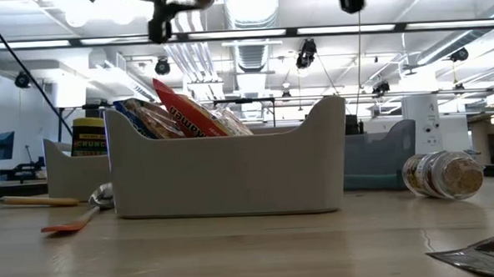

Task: Pick & Place Food Item
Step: Put the top brown seasoning bottle into the top gray bin

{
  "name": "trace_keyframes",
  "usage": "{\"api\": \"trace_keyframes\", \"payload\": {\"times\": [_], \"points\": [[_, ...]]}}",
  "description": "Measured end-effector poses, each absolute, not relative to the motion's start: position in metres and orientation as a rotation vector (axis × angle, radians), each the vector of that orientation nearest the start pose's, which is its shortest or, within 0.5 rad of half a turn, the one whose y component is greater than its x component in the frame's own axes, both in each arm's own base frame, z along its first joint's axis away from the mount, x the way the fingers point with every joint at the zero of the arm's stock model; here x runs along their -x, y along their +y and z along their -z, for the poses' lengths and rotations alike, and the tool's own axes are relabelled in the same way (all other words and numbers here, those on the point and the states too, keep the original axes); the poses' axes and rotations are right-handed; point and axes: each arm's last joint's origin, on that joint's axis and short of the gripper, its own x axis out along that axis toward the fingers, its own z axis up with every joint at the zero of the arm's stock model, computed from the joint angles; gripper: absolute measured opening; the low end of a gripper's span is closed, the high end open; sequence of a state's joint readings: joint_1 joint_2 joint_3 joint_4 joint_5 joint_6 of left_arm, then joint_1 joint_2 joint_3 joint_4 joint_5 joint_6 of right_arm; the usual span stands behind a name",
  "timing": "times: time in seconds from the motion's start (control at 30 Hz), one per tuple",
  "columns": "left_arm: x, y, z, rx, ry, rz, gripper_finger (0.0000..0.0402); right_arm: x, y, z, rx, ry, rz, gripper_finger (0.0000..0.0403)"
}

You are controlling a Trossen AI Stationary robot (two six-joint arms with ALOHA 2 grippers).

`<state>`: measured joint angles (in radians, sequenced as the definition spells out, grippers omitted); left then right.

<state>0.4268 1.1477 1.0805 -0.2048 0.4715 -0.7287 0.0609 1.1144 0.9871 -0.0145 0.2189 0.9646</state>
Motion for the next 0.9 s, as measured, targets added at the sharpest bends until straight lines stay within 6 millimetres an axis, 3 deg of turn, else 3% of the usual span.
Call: {"api": "trace_keyframes", "payload": {"times": [0.23, 0.57, 0.9], "points": [[-0.253, 0.08, -0.367, 0.892, 0.18, 0.049, 0.0159, -0.271, 0.004, -0.352, -0.898, 0.011, 0.141, 0.0265], [-0.265, 0.072, -0.364, 0.909, 0.18, 0.092, 0.0159, -0.3, -0.003, -0.356, -0.904, 0.061, 0.075, 0.0265], [-0.27, 0.067, -0.364, 0.904, 0.182, 0.131, 0.0157, -0.331, -0.011, -0.376, -0.866, 0.097, 0.043, 0.0265]]}}
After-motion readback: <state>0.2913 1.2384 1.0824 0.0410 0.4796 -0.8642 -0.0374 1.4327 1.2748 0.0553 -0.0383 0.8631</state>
